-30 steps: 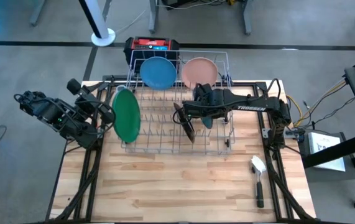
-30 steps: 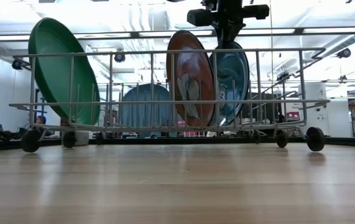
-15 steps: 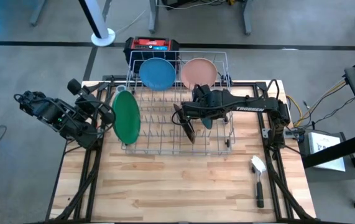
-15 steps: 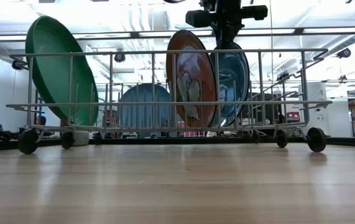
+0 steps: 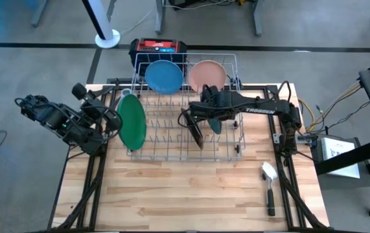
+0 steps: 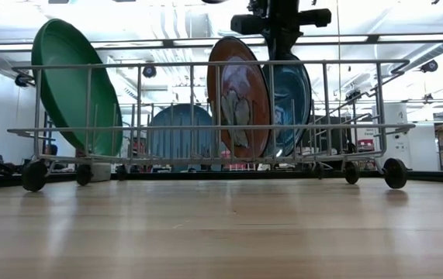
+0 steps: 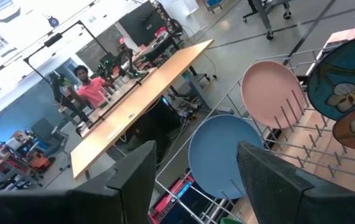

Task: Sort dishes
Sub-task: Adjust the blue floral plate on the right side of the dish rack

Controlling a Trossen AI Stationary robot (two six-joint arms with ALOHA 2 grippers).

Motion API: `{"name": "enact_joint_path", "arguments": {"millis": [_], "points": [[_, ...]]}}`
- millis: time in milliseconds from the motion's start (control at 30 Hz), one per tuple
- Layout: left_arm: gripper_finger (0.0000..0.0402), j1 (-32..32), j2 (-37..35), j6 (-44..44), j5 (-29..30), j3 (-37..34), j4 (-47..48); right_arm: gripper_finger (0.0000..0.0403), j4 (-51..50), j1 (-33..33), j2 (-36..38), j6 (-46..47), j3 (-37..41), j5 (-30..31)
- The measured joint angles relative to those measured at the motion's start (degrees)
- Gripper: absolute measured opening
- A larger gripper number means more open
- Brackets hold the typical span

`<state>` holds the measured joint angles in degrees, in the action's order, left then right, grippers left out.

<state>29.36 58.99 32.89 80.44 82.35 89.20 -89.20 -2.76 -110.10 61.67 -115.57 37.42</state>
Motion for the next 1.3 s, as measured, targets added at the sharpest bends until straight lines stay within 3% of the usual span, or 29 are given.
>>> {"name": "enact_joint_path", "arguments": {"millis": [700, 1033, 1300], "points": [[0.0211, 0.0, 0.8, 0.7, -0.5, 0.0, 0.0, 0.0002, 1.7, 2.3, -1.2, -0.5, 1.5, 2.5], [0.0211, 0.0, 0.9, 0.7, -0.5, 0.0, 0.0, 0.0072, 5.2, 2.8, -1.4, 1.4, 1.9, 1.3], [0.0211, 0.0, 0.9, 0.7, -0.5, 0.0, 0.0, 0.0062, 5.3, 2.8, -1.4, 0.1, 2.1, 2.1]]}}
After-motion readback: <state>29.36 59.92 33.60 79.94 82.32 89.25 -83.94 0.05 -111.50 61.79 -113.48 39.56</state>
